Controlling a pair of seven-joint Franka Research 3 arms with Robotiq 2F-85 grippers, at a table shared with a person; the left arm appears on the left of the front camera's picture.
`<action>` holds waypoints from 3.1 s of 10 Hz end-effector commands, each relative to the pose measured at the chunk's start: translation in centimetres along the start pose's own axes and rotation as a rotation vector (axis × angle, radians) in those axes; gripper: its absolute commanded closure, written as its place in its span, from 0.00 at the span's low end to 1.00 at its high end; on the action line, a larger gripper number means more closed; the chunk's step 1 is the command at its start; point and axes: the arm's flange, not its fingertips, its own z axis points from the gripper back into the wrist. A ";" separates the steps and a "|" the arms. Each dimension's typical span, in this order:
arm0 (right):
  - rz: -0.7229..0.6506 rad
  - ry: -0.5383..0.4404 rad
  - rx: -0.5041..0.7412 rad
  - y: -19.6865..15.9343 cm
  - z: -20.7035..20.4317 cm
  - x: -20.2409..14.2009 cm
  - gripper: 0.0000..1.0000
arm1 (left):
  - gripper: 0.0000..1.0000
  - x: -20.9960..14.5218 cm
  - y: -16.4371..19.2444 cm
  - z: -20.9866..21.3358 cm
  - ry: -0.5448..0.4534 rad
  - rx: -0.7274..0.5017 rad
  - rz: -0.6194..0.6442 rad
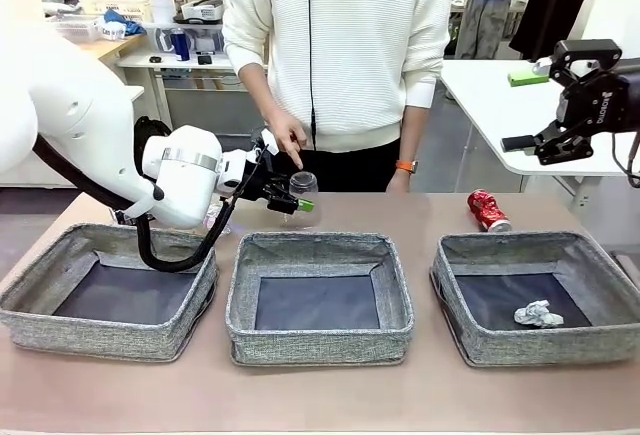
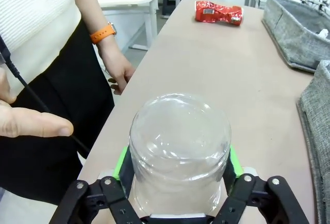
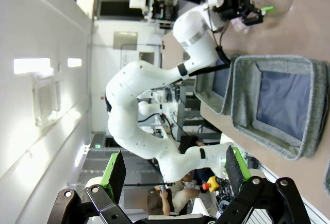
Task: Sort the waste into the appropriate baskets.
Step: Pick up the waste item pointed out by the person.
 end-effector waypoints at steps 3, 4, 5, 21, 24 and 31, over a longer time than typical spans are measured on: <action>-0.017 0.004 -0.011 0.4 0.1 0.0 0.00 | 0.55 -0.3 -0.7 0.1 -0.019 0.004 -0.008; -0.017 0.004 -0.011 0.4 0.1 0.0 0.00 | 0.58 -0.3 -0.7 0.2 -0.016 0.007 -0.005; -0.017 0.004 -0.011 0.4 0.1 0.0 0.00 | 0.74 -0.2 -0.8 0.3 -0.013 0.011 -0.003; -0.017 0.004 -0.011 0.4 0.1 0.0 0.00 | 1.00 18.1 -11.7 30.6 0.628 -0.145 0.213; -0.017 0.004 -0.011 0.4 0.1 0.0 0.00 | 1.00 16.9 -12.5 31.8 0.621 -0.045 0.159; -0.017 0.004 -0.011 0.4 0.1 0.0 0.00 | 0.99 30.8 -21.7 24.4 0.869 -0.116 0.486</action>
